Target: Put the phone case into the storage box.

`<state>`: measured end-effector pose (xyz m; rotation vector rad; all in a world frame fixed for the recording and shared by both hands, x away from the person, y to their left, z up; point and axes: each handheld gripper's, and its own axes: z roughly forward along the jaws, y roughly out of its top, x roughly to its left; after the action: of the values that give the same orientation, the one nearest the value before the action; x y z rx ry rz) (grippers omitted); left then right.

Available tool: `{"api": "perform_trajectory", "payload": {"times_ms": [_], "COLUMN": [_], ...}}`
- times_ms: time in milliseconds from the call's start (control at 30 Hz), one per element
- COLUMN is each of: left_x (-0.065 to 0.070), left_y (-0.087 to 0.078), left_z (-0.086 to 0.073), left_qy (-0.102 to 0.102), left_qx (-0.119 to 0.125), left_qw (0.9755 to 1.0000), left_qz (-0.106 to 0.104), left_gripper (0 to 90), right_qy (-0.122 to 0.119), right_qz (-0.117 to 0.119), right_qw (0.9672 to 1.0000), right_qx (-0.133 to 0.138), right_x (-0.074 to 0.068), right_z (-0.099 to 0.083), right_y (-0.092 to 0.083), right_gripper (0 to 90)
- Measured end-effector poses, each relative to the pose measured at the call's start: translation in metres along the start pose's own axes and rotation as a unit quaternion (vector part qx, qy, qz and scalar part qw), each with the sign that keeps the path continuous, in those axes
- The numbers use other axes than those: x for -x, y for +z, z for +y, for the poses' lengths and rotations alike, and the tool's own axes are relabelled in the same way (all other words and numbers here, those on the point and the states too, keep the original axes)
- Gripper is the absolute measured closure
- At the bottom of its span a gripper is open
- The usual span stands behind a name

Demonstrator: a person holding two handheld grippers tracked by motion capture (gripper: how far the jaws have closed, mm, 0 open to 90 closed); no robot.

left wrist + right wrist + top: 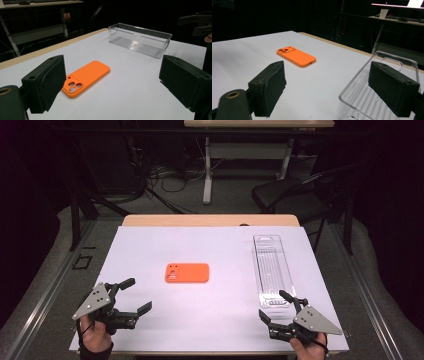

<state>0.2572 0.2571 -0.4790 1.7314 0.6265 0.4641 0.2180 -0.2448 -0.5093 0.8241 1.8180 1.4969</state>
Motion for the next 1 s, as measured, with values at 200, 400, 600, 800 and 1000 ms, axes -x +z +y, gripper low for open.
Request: {"api": "perform_trajectory", "payload": {"times_ms": [200, 400, 600, 800, 1000], "left_x": [-0.002, -0.006, -0.014, -0.031, -0.041], "left_y": [0.004, 0.008, 0.013, 0.026, 0.039], "left_z": [0.001, 0.005, 0.013, 0.019, 0.027], "left_qy": [-0.018, -0.032, -0.064, -0.101, -0.105], "left_qx": [-0.008, -0.017, -0.03, -0.057, -0.084], "left_qw": [0.9998, 0.9993, 0.9974, 0.9931, 0.9908], "left_qz": [0.0, -0.013, -0.012, -0.018, -0.016], "left_gripper": [7.2, 7.2, 7.2, 4.8, 0.6], "right_qy": [0.004, 0.004, 0.005, 0.005, 0.006], "right_qz": [-0.003, -0.01, -0.016, -0.017, -0.016], "right_qw": [1.0, 0.9999, 0.9998, 0.9998, 0.9998], "right_qx": [-0.005, -0.006, -0.005, -0.008, -0.008], "right_x": [0.002, 0.002, 0.002, 0.003, 0.004], "right_z": [-0.002, -0.002, -0.001, -0.002, -0.002], "right_y": [-0.001, -0.003, -0.005, -0.004, -0.004], "right_gripper": [14.0, 14.0, 14.0, 14.0, 14.0]}}
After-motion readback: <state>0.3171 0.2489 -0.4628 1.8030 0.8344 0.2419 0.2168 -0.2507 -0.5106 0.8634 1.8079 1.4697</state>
